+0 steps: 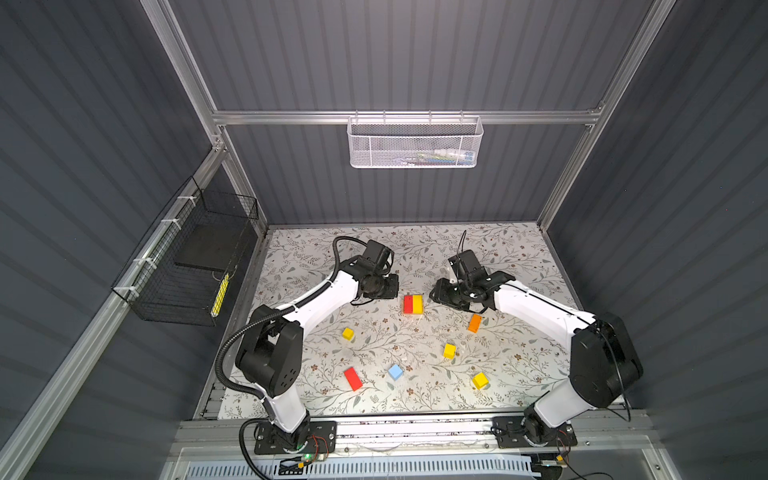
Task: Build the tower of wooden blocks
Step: 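Open both grippers and lift them up away from the stacked blocks, then move the left gripper over the light blue cube nearer the robot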
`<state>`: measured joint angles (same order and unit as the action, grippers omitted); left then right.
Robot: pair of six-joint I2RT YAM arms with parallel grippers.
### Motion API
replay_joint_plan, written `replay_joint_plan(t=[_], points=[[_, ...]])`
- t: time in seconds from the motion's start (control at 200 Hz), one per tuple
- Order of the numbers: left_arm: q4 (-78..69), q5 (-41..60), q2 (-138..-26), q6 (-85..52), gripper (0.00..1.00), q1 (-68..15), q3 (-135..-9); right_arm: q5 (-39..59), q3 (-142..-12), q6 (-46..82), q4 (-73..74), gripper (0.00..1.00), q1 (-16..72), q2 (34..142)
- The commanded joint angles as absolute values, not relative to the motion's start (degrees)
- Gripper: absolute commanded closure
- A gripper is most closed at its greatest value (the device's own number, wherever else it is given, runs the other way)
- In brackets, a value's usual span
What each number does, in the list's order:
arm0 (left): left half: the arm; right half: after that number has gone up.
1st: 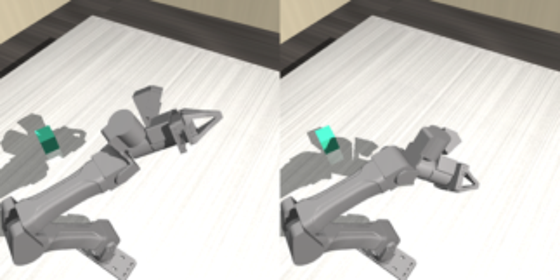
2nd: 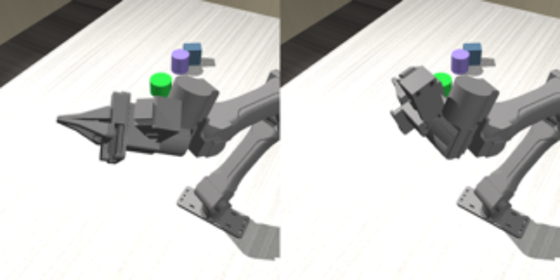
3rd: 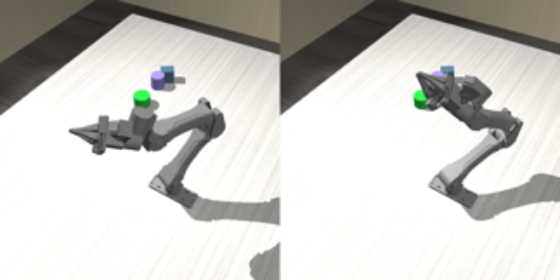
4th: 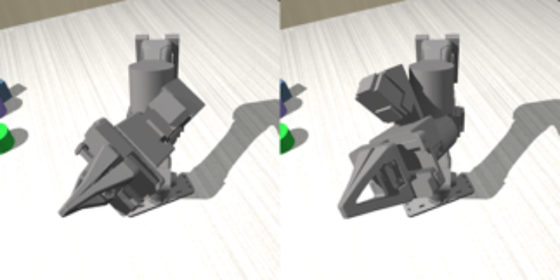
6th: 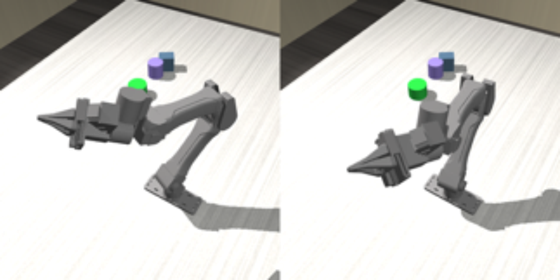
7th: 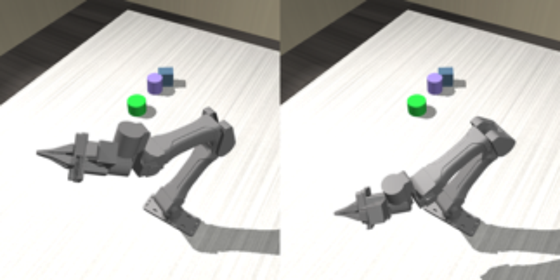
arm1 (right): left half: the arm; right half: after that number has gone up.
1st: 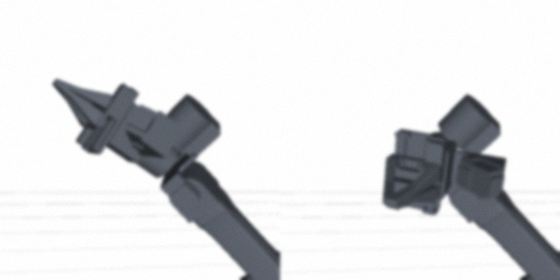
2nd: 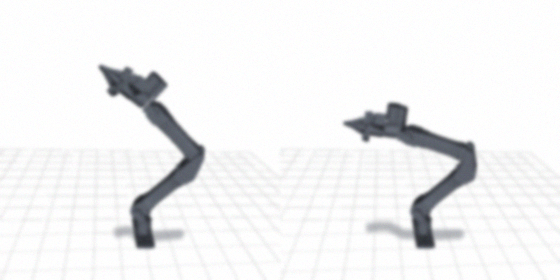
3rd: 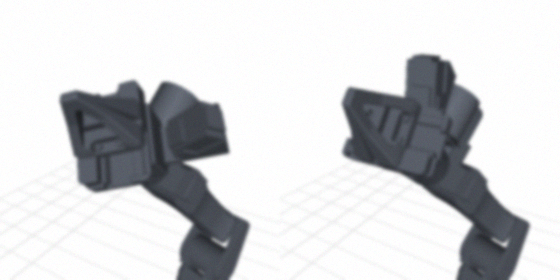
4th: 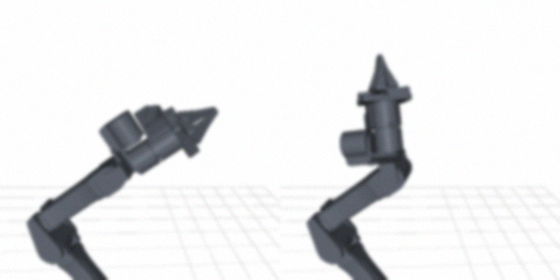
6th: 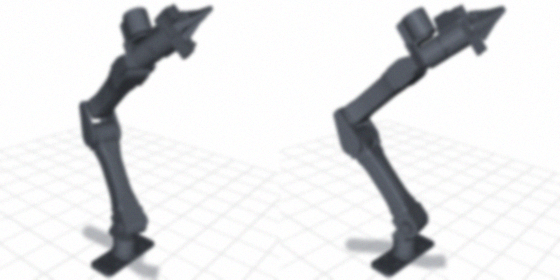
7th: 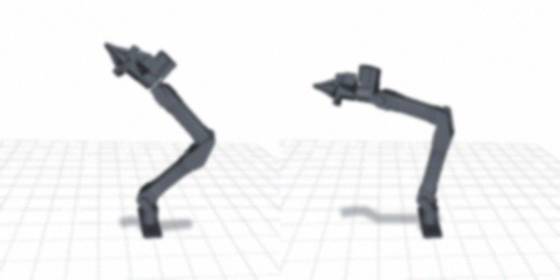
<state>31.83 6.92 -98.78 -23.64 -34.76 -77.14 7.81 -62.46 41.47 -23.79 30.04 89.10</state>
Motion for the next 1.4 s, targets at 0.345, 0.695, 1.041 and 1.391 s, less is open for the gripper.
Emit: replay_joint_plan(t=[0.345, 0.695, 1.041, 1.391], points=[[47.97, -4.53, -93.65, -20.44, 0.57, -42.41, -76.02, 0.00, -52.88, 43.94, -22.78, 0.28, 29.70, 78.60], [51.77, -4.86, -85.05, -20.46, 0.33, -45.30, -71.80, -1.29, -48.57, 45.83, -19.33, 0.01, 29.71, 76.97], [53.00, -2.95, -80.41, -19.16, 0.20, -53.42, -67.59, -2.51, -42.56, 46.49, -15.38, 0.01, 29.65, 73.54], [53.61, -3.84, -81.60, -20.23, 0.09, -59.09, -64.48, -6.28, -40.98, 46.27, -17.79, 0.01, 29.56, 70.26]])
